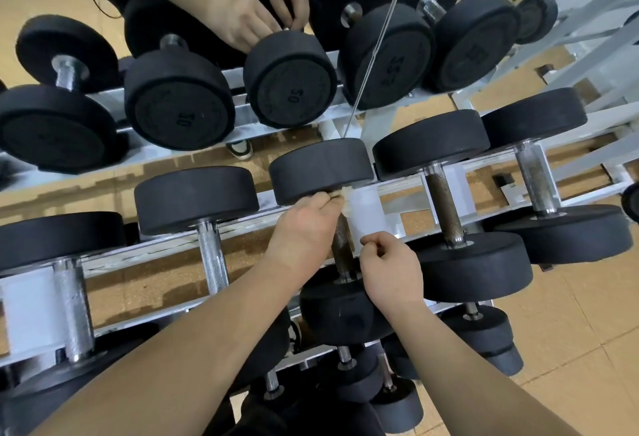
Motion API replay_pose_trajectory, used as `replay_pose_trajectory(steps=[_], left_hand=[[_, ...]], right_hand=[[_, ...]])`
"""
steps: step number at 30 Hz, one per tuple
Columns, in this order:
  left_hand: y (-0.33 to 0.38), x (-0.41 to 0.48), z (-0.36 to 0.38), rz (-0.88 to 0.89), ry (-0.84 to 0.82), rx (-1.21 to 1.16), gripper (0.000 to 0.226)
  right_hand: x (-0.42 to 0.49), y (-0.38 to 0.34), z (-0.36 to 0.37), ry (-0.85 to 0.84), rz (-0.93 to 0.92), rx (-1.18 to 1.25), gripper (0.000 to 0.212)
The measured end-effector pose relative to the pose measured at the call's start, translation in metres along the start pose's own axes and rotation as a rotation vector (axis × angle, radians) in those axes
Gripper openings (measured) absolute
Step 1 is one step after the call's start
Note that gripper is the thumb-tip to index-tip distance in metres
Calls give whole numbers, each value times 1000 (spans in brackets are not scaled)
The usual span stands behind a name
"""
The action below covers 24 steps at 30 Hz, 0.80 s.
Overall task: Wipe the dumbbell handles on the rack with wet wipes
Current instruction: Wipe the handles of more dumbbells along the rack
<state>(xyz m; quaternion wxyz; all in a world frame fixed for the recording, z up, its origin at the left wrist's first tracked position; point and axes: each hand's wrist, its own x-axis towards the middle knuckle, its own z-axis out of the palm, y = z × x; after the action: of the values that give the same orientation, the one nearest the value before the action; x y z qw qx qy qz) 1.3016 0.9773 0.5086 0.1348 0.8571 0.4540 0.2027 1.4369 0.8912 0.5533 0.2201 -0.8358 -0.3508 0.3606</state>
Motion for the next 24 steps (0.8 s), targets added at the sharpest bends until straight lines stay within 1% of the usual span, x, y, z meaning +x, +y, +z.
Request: replay_pose_trajectory(steps=[1,2,4,7,9,11,13,15,16,17,20,22,24], left_hand=[[0,-1,7,-21,-36,59,57],[0,-2,14,-61,-69,64,60],[0,-4,23,-106,-114,-23,52],[7,-12,21,-134,-221,-269,36],[15,-20,10,-131,-342,-362,32],[26,-25,-1,-180,-508,-403,28],[34,-21,-16,-294,-694,-424,29],[33,-15,-26,-472,-822,-499,24],[31,-16,-32,-574,-825,-544,20],[29,-18,-38,-676,-774,-597,16],[26,-32,-55,-997,-496,-877,10],[33,-41,-68,-1087,-394,-1084,13],[45,-46,-83,-1101,-334,-1242,14]], right_hand=[[0,1,0,0,-4,-3,21],[0,1,1,-2,-6,-4,21],[1,3,1,-7,-7,-2,21],[4,5,1,-11,-2,1,20],[5,6,2,-18,-4,7,19],[4,5,1,-22,-6,2,18],[3,5,1,-25,-11,-5,19],[4,4,0,-15,-10,2,21],[2,3,-1,-16,-11,7,21],[0,2,-2,-17,-11,15,20],[-2,4,-4,-65,-1,28,21],[-2,1,-8,-140,22,67,23],[-9,-10,-20,-231,15,287,24]])
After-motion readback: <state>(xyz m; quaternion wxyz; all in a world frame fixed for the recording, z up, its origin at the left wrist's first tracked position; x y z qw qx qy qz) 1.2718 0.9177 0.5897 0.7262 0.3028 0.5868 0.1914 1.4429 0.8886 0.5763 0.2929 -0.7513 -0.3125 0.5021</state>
